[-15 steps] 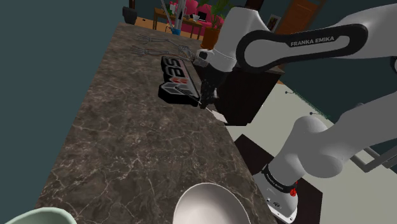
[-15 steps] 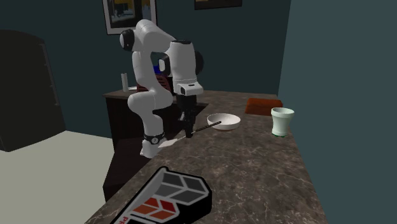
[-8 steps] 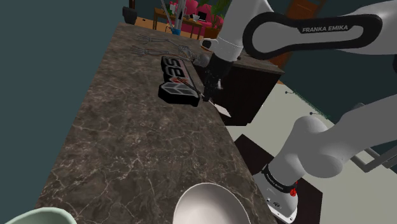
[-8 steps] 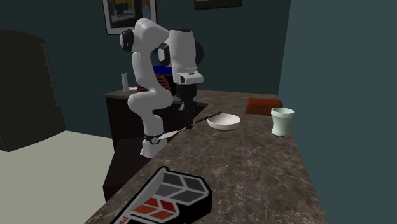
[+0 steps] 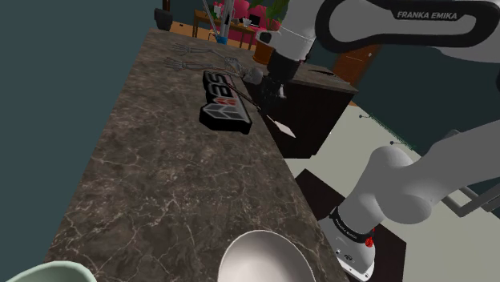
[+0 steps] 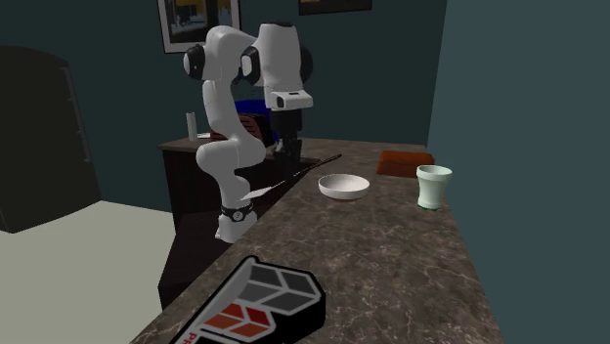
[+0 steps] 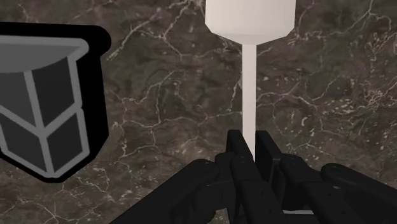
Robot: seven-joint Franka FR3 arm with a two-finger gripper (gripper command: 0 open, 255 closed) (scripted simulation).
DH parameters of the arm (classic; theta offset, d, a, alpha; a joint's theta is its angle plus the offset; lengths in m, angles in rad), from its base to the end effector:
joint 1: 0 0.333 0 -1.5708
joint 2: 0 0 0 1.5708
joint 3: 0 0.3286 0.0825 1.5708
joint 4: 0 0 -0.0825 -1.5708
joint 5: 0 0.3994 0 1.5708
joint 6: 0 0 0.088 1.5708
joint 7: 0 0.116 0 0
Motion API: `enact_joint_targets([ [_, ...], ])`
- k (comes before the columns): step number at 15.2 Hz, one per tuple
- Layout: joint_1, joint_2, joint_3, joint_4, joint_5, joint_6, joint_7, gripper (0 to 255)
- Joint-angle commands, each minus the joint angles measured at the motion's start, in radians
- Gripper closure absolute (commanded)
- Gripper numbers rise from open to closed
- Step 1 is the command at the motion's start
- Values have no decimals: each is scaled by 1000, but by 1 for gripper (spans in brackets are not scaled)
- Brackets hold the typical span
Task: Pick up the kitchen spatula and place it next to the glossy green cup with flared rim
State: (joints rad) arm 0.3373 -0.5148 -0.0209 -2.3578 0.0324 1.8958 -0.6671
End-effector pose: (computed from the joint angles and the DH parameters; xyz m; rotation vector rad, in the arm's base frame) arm 0.3899 0.1296 0.5205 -2.7456 -1.4581 -0.0917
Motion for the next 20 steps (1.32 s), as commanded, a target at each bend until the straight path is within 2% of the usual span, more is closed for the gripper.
enact_joint_targets([
  [1,0,-3,0,26,0,-30,1,255],
  [5,0,-4,0,69,-1,-73,3,255],
  [13,65,131,139,183,45,-44,185,255],
  [20,112,294,249,343,41,-34,346,255],
])
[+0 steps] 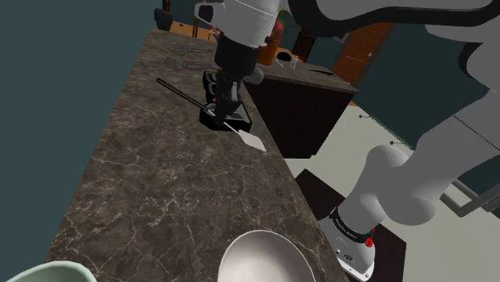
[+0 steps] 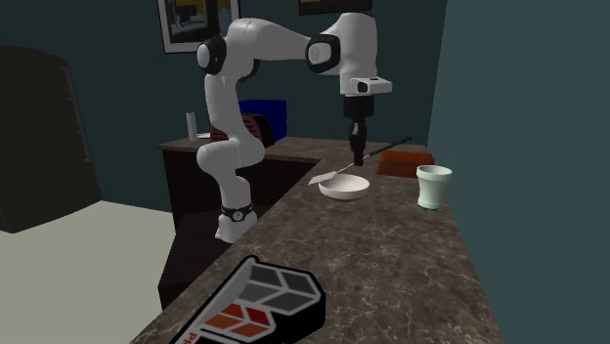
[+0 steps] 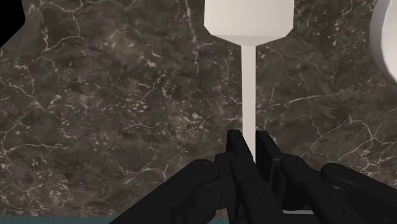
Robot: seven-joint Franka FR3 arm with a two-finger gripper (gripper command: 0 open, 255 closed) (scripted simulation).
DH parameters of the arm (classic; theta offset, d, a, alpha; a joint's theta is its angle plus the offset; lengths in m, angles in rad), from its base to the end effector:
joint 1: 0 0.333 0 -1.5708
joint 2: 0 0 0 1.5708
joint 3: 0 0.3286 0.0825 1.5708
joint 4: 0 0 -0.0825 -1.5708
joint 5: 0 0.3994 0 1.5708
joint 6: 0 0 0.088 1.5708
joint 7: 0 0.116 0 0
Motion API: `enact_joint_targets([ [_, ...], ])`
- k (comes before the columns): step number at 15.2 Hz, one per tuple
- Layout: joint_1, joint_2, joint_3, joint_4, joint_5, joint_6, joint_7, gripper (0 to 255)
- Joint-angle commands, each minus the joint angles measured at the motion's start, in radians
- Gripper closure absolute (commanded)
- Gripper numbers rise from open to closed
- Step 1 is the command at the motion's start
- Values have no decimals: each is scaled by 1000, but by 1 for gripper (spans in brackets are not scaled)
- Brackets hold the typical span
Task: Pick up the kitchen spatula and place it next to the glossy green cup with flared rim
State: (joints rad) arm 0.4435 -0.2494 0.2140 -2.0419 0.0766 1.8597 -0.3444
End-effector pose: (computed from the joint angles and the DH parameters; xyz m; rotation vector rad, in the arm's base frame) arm 0.3895 0.3195 0.5515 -2.7453 -1.4600 -0.0904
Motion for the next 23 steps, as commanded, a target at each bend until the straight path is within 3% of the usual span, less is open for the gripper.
enact_joint_targets([
  [1,12,55,29,55,-8,2,46,255],
  [8,70,265,119,286,-73,-23,214,255],
  [11,116,398,155,444,-127,-57,301,255],
  [23,116,405,149,292,-132,102,304,255],
])
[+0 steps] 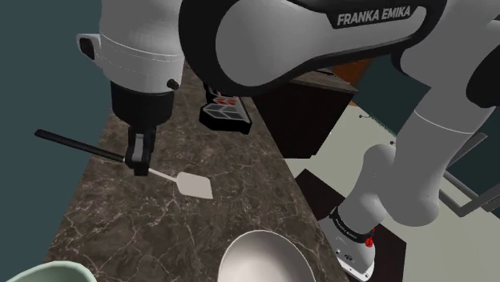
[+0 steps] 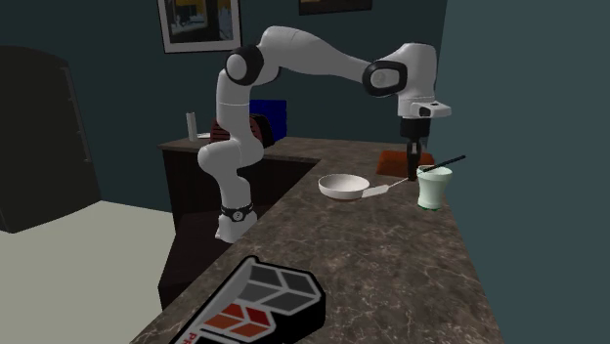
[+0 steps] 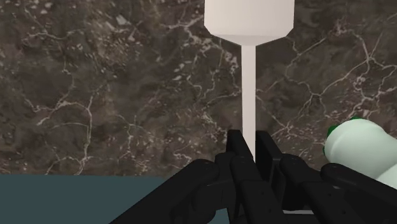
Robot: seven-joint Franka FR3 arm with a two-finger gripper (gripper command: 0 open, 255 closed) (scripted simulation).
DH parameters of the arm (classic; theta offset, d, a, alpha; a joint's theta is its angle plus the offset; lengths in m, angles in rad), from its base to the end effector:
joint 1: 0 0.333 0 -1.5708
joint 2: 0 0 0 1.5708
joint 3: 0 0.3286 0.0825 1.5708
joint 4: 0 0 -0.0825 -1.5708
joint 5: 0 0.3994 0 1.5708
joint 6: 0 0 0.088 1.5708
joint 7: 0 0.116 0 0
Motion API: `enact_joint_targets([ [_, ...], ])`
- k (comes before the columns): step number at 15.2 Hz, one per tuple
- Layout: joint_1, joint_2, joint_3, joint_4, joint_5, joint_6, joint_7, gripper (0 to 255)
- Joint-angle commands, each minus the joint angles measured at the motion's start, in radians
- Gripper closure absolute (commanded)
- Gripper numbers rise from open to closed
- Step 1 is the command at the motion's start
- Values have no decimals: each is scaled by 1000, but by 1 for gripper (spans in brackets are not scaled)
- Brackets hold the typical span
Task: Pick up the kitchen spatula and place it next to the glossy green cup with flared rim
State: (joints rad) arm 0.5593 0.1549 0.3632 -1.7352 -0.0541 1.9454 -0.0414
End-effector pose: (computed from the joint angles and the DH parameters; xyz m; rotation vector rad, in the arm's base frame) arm 0.3927 0.4929 0.4929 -2.7458 -1.4580 -0.0900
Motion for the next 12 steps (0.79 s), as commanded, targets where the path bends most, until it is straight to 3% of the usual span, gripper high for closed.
enact_joint_targets([
  [1,0,3,0,-26,-2,29,2,255],
  [12,3,41,-4,-128,-20,167,14,255],
])
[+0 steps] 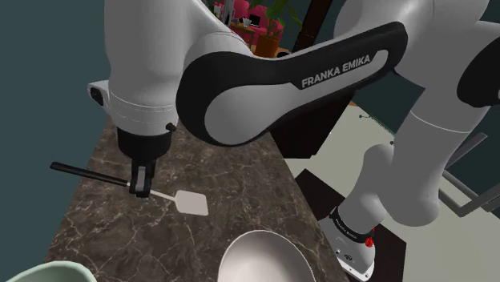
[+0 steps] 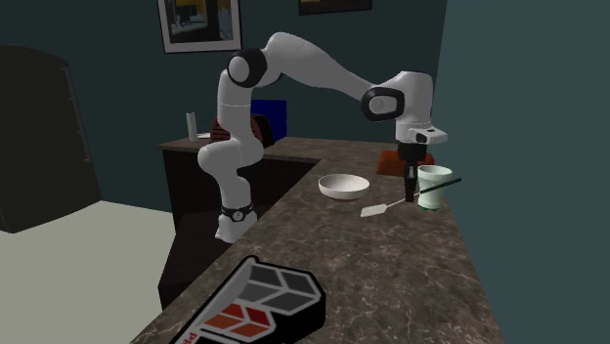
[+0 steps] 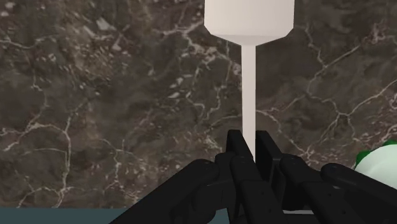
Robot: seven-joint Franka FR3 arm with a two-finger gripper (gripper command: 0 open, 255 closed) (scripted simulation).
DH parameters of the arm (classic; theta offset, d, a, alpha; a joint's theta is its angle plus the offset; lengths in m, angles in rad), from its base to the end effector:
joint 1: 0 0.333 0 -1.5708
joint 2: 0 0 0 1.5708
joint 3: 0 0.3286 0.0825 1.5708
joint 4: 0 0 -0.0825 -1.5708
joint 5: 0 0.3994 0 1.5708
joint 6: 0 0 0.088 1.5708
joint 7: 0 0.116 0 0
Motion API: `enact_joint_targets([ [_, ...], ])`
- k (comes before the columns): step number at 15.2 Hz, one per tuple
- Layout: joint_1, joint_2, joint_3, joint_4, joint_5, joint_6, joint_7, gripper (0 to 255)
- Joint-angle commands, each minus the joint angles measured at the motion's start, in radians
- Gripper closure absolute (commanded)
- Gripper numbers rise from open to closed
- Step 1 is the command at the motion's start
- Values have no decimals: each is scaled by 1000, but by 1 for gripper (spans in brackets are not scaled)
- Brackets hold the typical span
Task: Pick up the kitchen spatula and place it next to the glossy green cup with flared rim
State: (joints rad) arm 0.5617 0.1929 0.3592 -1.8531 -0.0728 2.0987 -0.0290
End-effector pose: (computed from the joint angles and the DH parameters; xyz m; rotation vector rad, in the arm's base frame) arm 0.3924 0.4928 0.4263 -2.7460 -1.4580 -0.0902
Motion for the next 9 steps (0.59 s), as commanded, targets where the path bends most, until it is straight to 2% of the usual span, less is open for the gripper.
enact_joint_targets([
  [1,1,8,-1,-18,-4,26,3,255],
  [9,5,52,-7,-73,-26,122,17,255],
])
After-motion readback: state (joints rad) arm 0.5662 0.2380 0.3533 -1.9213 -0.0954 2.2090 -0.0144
